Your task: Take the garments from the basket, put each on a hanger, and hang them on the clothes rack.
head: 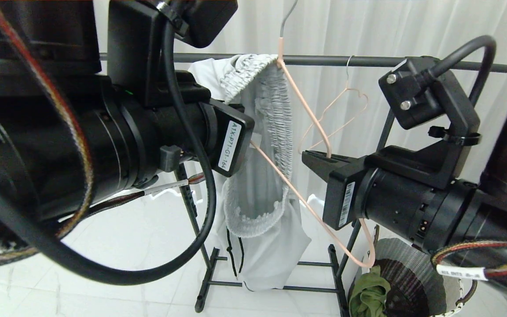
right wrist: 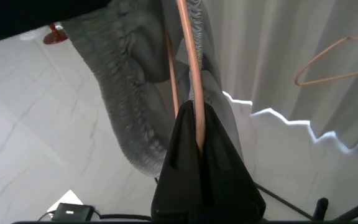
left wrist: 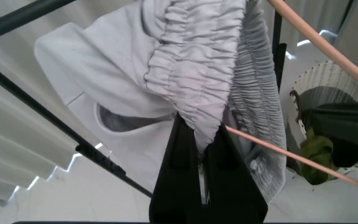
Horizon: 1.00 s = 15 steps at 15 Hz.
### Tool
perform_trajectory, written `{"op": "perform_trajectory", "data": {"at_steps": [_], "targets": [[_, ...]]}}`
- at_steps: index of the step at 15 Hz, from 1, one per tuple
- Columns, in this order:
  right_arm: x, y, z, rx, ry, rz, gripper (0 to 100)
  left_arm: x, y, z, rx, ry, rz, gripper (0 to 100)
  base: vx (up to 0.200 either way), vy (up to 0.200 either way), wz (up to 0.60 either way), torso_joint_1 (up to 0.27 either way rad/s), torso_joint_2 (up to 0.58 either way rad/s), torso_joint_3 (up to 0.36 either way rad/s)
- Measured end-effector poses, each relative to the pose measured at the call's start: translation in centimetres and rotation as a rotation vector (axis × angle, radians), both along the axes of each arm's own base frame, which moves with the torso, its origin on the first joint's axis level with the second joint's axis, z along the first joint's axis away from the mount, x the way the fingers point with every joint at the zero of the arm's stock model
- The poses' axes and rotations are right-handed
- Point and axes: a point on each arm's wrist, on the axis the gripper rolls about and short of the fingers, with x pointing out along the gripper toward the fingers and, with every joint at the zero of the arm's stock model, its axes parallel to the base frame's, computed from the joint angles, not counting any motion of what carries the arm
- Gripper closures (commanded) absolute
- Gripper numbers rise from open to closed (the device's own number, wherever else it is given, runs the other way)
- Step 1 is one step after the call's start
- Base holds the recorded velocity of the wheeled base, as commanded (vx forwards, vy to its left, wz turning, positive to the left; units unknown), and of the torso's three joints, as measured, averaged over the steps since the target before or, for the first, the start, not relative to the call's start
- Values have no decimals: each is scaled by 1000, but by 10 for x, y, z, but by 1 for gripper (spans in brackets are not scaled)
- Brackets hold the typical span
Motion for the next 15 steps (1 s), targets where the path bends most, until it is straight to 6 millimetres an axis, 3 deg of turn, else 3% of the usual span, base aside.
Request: {"op": "perform_trajectory", "data": {"at_steps": [1, 2, 10, 15], "targets": [[0, -1, 1, -7, -12, 11, 100, 0, 0, 0, -1, 0, -2, 100, 0, 0, 0, 0, 0, 0], [-1, -2, 2, -9, -22, 14, 100, -1, 0, 0, -7, -4, -3, 0, 0, 0, 0, 0, 0, 0], [2, -12, 10, -14, -88, -4, 100, -5, 4, -7, -4, -3, -8, 0, 0, 0, 0, 0, 0, 0], [16, -45, 10, -105, -70, 120, 100, -20, 32, 3, 25, -63, -99, 0, 0, 0, 0, 0, 0, 0]]}}
